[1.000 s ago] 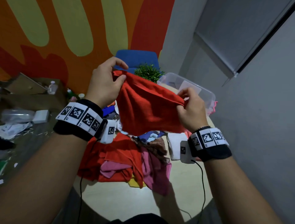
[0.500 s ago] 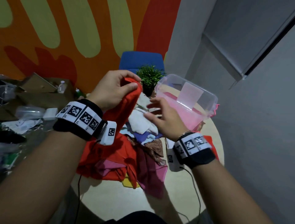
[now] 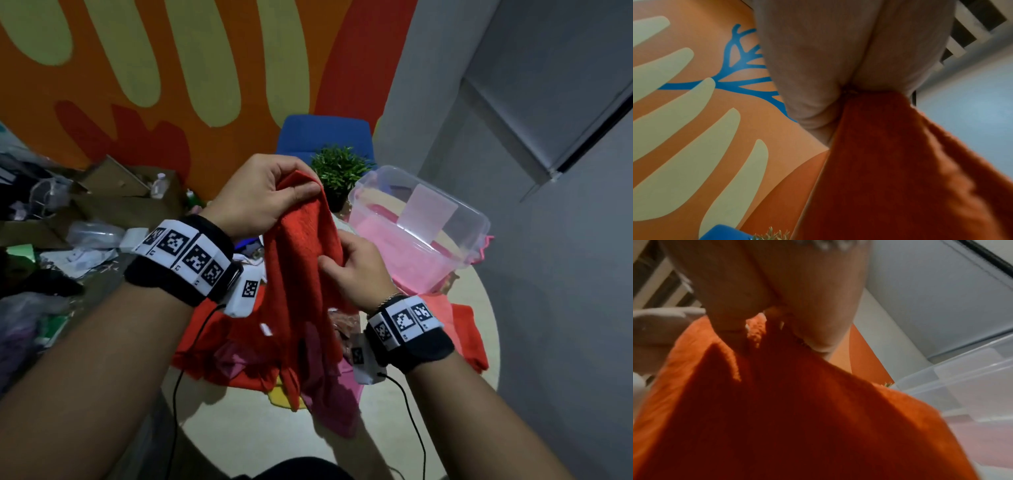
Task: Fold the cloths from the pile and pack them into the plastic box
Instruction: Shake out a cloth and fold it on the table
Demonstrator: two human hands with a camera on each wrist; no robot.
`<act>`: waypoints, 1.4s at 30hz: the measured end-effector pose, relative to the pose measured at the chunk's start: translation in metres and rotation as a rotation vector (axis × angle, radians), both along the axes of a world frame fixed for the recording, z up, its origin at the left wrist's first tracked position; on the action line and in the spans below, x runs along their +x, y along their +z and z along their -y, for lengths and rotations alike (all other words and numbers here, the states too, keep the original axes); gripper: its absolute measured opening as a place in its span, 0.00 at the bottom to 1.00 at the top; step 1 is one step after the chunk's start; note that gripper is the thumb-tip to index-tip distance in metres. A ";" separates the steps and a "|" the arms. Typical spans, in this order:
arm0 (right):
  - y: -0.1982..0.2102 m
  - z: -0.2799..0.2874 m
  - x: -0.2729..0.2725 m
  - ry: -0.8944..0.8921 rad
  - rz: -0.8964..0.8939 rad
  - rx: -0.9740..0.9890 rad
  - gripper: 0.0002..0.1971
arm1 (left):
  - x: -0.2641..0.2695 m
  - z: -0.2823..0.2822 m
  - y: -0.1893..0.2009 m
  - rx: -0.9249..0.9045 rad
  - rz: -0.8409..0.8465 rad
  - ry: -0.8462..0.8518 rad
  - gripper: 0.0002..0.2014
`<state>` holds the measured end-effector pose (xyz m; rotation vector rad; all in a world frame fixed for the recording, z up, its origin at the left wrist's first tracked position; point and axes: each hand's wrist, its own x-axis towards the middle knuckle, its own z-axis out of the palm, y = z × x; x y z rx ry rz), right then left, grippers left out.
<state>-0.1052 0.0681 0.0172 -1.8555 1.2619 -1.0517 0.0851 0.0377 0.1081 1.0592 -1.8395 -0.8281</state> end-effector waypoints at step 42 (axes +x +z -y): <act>-0.099 0.010 -0.120 -0.222 -0.425 0.330 0.14 | 0.051 0.013 -0.174 0.447 0.335 0.132 0.07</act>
